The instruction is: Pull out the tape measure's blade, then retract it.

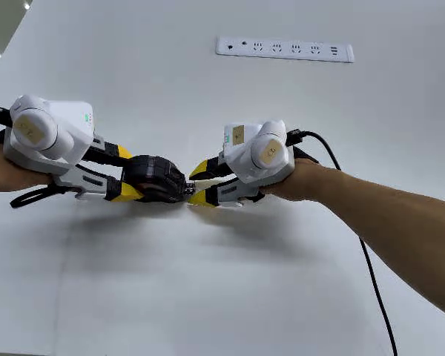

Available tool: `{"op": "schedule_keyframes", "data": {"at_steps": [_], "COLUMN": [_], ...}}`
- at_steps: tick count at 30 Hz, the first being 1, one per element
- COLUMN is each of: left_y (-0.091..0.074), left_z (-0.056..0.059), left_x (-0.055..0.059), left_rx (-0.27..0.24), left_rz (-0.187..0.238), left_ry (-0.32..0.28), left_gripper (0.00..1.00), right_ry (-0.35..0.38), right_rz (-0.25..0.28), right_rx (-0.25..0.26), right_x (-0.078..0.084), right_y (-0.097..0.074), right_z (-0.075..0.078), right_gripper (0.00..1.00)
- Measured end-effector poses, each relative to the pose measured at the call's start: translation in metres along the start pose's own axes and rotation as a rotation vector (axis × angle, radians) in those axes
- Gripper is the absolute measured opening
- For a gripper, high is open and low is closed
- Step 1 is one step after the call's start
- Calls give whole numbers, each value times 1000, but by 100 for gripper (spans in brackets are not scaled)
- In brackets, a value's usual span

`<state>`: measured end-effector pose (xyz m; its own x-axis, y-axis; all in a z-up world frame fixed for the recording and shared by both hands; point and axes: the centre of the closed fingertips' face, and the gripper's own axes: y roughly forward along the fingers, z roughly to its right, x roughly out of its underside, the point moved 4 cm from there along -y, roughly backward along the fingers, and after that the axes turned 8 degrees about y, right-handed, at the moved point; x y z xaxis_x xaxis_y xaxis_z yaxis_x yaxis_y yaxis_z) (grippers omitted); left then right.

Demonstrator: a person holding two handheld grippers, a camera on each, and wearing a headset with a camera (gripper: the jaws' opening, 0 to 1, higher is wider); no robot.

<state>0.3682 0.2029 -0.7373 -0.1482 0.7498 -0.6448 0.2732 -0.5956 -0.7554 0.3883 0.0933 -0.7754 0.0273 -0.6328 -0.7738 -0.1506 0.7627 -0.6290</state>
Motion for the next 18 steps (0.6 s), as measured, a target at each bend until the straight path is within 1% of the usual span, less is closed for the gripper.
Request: {"op": "schedule_keyframes", "data": {"at_steps": [4, 18], "left_y": [0, 0], "left_z": [0, 1], "left_x": [0, 1], "left_rx": [-1, -8], "left_rz": [1, 11], "left_ry": [2, -12], "left_gripper": [25, 25], "right_ry": [-7, -21], "right_rz": [-10, -17], "right_rx": [-1, -1], "right_x": [2, 2], "right_y": [3, 2], "right_z": [0, -2], "right_gripper": [15, 12]}}
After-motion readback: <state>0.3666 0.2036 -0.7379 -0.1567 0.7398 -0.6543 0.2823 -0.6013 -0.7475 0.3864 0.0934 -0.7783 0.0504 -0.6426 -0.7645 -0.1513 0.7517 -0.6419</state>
